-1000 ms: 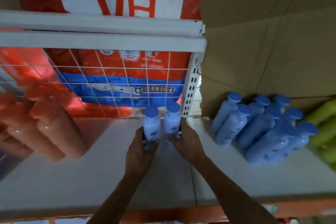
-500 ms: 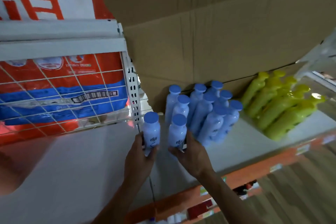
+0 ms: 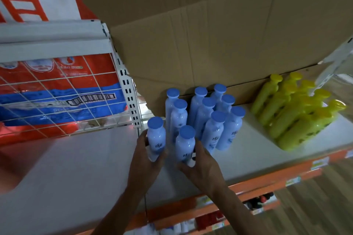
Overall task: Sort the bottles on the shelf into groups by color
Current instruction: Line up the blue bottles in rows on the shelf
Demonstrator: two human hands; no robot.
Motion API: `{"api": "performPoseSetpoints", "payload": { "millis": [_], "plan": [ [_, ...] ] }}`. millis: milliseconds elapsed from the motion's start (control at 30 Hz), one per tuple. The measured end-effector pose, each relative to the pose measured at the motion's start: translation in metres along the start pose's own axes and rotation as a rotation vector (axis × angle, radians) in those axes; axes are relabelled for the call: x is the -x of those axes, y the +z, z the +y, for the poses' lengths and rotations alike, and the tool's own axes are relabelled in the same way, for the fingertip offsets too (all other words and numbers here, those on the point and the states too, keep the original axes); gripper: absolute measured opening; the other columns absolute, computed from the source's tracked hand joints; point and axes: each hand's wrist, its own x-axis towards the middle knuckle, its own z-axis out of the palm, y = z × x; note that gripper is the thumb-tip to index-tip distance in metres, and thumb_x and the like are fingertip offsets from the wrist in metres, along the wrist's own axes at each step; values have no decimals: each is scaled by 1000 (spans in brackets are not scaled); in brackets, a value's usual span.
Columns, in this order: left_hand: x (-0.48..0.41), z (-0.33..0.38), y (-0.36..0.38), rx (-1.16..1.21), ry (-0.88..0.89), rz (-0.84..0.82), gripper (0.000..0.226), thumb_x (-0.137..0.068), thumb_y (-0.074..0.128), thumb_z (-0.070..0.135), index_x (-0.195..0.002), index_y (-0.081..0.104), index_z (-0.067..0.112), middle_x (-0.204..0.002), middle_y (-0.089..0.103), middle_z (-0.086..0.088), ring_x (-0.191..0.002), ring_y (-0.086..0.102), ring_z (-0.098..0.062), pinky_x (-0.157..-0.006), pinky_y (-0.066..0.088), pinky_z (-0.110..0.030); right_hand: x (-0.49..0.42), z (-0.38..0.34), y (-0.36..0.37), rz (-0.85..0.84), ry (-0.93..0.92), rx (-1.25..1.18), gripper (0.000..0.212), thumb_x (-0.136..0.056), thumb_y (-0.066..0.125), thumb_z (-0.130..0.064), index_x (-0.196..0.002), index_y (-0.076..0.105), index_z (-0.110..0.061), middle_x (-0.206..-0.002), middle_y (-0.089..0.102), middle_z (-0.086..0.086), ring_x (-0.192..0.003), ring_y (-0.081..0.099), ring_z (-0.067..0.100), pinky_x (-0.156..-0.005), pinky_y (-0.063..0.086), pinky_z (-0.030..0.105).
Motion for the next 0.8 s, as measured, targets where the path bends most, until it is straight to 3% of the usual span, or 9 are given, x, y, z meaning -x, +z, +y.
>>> {"api": "performPoseSetpoints", "payload": {
  "millis": [100, 200, 267, 333, 433, 500, 567, 667, 800],
  "plan": [
    [-11, 24, -7, 51, 66, 68, 63, -86, 62, 52, -140, 41, 28, -133, 54, 20, -124, 53, -9, -98, 45, -27, -2, -19, -19, 55, -76, -104, 68, -79, 63, -61, -136, 37, -35, -123, 52, -23, -107, 50, -8, -81, 41, 6],
    [-22, 50, -15, 30, 128, 119, 58, -90, 52, 58, -136, 48, 23, -134, 55, 12, -130, 49, -13, -99, 45, -28, -10, -44, -44, 78, -128, -155, 62, -89, 43, -68, -140, 40, -32, -132, 51, -20, -120, 49, -3, -93, 45, 18],
    [-32, 67, -18, -18, 141, 104, 46, -93, 47, 56, -127, 56, 26, -123, 60, 14, -122, 54, -9, -95, 47, -26, -20, -57, -61, 101, -189, -142, 49, -98, 35, -57, -133, 49, -26, -126, 55, -13, -117, 51, 1, -94, 44, 22],
    [-44, 79, -17, -74, 149, 48, 30, -97, 49, 46, -118, 60, 27, -112, 63, 17, -109, 58, -3, -90, 48, -22, -40, -65, -76, 127, -242, -93, 31, -102, 39, -39, -121, 59, -24, -116, 58, -10, -106, 54, 1, -87, 45, 21],
    [-61, 84, -16, -153, 140, -13, 19, -94, 58, 33, -112, 63, 27, -107, 65, 16, -100, 60, 3, -84, 45, -10, -87, -69, -90, 41, -291, 93, 21, -96, 54, -21, -113, 65, -22, -104, 60, -2, -93, 59, 13, -79, 51, 35],
    [-63, 83, -17, -165, 125, -25, 13, -93, 61, 29, -106, 64, 29, -102, 65, 19, -96, 59, 5, -81, 43, -6, -116, -73, -93, -140, -279, 254, 27, -94, 58, -28, -120, 63, -24, -108, 62, 2, -100, 59, 19, -84, 49, 38],
    [-60, 80, -18, -196, 122, -29, 9, -93, 61, 30, -102, 64, 32, -97, 63, 22, -94, 58, 5, -78, 41, -5, -133, -78, -89, -230, -270, 416, 38, -94, 56, -43, -129, 58, -27, -112, 65, 2, -107, 58, 18, -85, 47, 32],
    [-52, 70, -18, -176, 69, -16, 14, -93, 61, 37, -105, 64, 30, -96, 63, 16, -92, 59, 0, -79, 45, -14, -144, -78, -79, -177, -301, 547, 45, -94, 52, -50, -130, 56, -24, -106, 69, 2, -103, 62, 19, -77, 41, 27],
    [-49, 64, -19, -143, 30, 5, 19, -92, 60, 44, -105, 61, 30, -91, 63, 14, -87, 59, -3, -77, 46, -17, -149, -76, -76, -141, -253, 484, 32, -90, 60, -46, -108, 62, -20, -95, 69, 1, -91, 64, 20, -72, 43, 28]
  ]
}}
